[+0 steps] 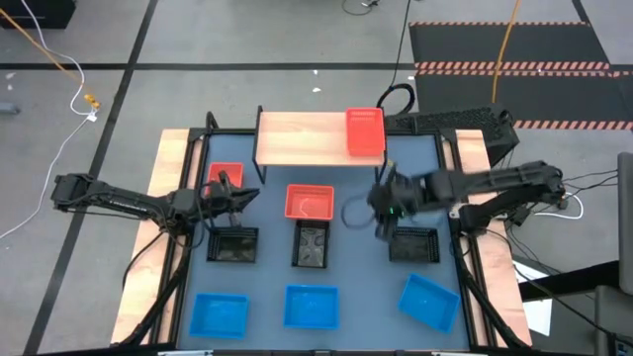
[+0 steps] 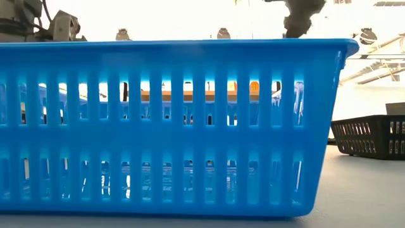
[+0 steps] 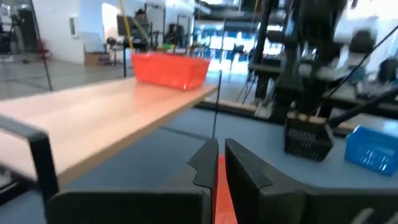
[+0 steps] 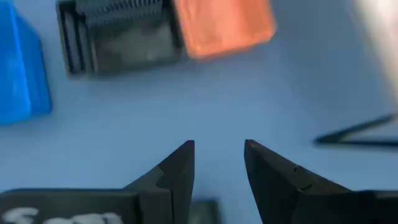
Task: Stack baskets on shelf by color
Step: Put the right black bin on the shelf
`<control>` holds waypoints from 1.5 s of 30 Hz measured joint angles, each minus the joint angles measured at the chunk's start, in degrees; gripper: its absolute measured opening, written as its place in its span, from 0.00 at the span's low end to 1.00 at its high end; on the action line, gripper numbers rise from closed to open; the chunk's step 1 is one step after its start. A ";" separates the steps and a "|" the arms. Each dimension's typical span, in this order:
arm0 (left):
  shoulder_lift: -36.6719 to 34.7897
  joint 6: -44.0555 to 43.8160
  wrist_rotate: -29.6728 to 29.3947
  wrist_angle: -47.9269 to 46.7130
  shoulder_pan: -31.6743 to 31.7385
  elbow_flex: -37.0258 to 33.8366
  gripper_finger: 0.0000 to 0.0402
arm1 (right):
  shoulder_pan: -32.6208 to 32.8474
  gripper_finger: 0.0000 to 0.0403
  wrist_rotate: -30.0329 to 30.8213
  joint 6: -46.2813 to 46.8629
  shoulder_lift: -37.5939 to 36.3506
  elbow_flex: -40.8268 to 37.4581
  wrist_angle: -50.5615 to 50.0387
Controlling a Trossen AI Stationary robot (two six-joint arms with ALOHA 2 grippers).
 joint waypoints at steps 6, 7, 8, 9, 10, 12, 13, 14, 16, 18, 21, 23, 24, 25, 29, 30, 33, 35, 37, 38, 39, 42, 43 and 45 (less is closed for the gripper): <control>0.02 0.68 1.22 1.03 -1.73 0.00 0.08 | 5.23 0.34 2.29 21.46 -2.08 -10.14 0.69; 0.02 0.76 1.14 1.38 -1.87 0.00 0.08 | 5.04 0.34 1.63 25.40 -2.01 -11.65 0.53; 0.02 0.86 1.16 1.68 -2.05 0.01 0.08 | 4.80 0.34 0.97 29.56 -1.88 -13.06 0.41; 0.02 0.90 1.16 1.95 -2.09 0.01 0.08 | 4.55 0.35 -0.16 33.35 -1.82 -14.45 0.67; 0.02 0.93 1.16 2.17 -2.15 0.00 0.08 | 4.21 0.35 -1.67 36.65 -1.89 -15.80 1.24; 0.02 1.21 1.15 2.45 -2.18 0.00 0.08 | 3.52 0.36 -5.33 41.09 -2.02 -18.41 3.34; 0.02 1.57 1.14 2.68 -2.18 0.00 0.08 | 3.29 0.37 -6.78 42.63 -1.98 -19.86 4.92; 0.01 1.98 1.13 2.93 -2.18 0.00 0.08 | 3.17 0.38 -7.90 44.02 -1.90 -21.11 6.39; 0.00 2.98 1.12 3.15 -2.18 0.00 0.08 | 3.11 0.39 -8.96 45.89 -1.91 -23.13 9.26; 0.02 3.79 1.12 3.19 -2.18 0.00 0.08 | 3.11 0.40 -10.16 46.77 -1.97 -24.64 12.19; 0.02 4.12 1.12 3.22 -2.18 0.00 0.08 | 3.11 0.42 -10.43 47.08 -1.92 -26.40 16.36; 0.01 4.63 1.10 3.22 -2.18 0.00 0.08 | 3.11 0.43 -10.41 47.37 -1.95 -27.34 18.74; 0.02 4.83 1.10 3.22 -2.18 0.00 0.08 | 3.11 0.43 -10.42 47.54 -1.95 -27.78 19.71; 0.01 5.01 1.10 3.22 -2.18 0.00 0.08 | 3.11 0.43 -10.45 47.37 -1.90 -28.28 20.70; 0.01 5.00 1.10 3.24 -2.18 0.00 0.08 | 2.81 0.42 -13.26 45.10 -1.57 -29.26 22.04; 0.01 4.75 1.10 3.26 -2.18 0.00 0.08 | 2.80 0.41 -13.44 45.00 -1.60 -29.43 21.98; 0.00 4.04 1.10 3.32 -2.18 0.00 0.08 | 2.76 0.36 -13.40 44.01 -1.58 -30.09 21.75; 0.02 3.61 1.09 3.33 -2.18 0.01 0.08 | 2.76 0.31 -13.40 43.09 -1.60 -30.29 21.16; 0.02 3.14 1.07 3.33 -2.18 0.00 0.08 | 2.76 0.24 -13.43 41.04 -1.62 -30.52 21.08; 0.02 2.92 1.07 3.32 -2.18 0.00 0.08 | 2.76 0.20 -13.46 40.34 -1.60 -30.59 21.03; 0.02 2.63 1.07 3.32 -2.18 0.00 0.08 | 2.76 0.17 -14.14 39.77 -1.58 -30.63 20.85; 0.02 2.18 1.07 3.33 -2.18 0.00 0.08 | 2.20 0.05 -19.02 38.78 -1.62 -30.45 20.96; 0.02 2.20 1.07 3.33 -2.18 0.00 0.08 | 2.06 0.03 -20.51 38.82 -1.67 -30.22 20.84; 0.02 2.20 1.07 3.33 -2.18 0.00 0.08 | 2.06 0.03 -22.10 38.82 -2.19 -29.42 20.55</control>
